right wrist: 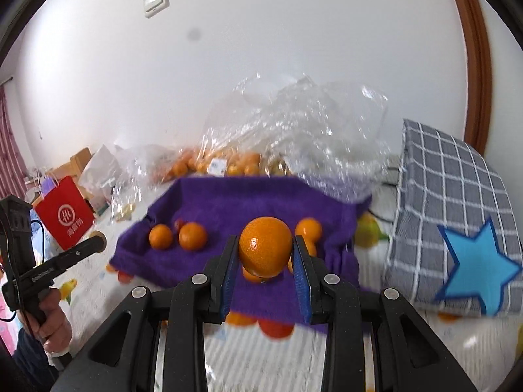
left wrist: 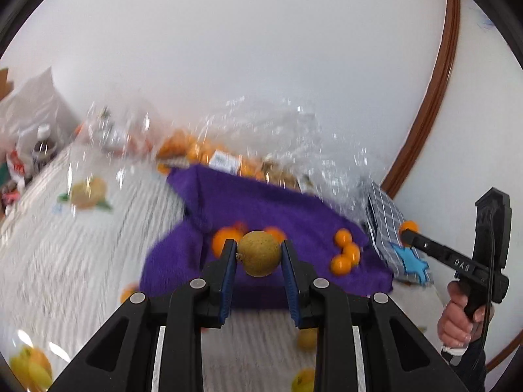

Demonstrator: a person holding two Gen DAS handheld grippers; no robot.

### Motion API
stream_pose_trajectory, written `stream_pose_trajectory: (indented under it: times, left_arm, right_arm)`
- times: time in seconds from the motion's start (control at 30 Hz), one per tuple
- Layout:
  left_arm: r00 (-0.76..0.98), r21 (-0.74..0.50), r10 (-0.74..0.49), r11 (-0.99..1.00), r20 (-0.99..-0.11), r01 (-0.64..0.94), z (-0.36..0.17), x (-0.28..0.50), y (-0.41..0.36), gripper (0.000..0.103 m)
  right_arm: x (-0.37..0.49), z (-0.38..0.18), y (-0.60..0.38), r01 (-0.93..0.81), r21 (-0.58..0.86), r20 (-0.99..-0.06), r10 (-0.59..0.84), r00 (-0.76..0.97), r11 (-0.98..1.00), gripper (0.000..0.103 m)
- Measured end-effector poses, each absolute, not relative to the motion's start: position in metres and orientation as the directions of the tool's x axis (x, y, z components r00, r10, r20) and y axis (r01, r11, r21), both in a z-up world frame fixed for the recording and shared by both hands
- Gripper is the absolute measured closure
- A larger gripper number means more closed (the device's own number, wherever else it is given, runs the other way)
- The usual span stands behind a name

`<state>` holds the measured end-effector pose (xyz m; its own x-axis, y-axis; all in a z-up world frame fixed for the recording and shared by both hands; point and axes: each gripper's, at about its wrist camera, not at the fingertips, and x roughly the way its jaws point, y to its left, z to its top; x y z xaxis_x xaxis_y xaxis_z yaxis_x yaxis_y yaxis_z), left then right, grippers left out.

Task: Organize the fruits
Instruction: 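Carry the brown fruit and the small orange over the towel with both tools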

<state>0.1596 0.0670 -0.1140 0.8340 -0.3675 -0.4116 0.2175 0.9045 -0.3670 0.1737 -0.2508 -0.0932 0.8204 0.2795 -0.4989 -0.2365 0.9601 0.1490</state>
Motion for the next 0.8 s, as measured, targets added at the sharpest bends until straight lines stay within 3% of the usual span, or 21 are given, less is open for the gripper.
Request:
stream_pose_trajectory:
  times: [0.2, 0.53, 0.8]
  left_arm:
    - [0.861, -0.370, -0.327, 0.912, -0.389, 0.178, -0.095, 0.212, 0.065, 0.077]
    - [0.850, -0.341, -0.268, 0.933, -0.453, 0.112, -0.135, 0.253, 0.061, 0.077]
    - [0.823, -0.370, -0.306, 0.920, -0.478, 0.128, -0.148, 0.262, 0.059, 0.077]
  right_arm:
    - [0.222, -0.087, -0.243, -0.228, 0.167, -0.515, 0.282, 0.809, 0.959, 0.071]
    - [0.279, -0.146, -0.224, -0.226, 0.172, -0.652, 0.283, 0.703, 0.959, 0.071]
    - [0.286, -0.161, -0.221, -0.207, 0.161, -0.666, 0.261, 0.699, 0.965, 0.071]
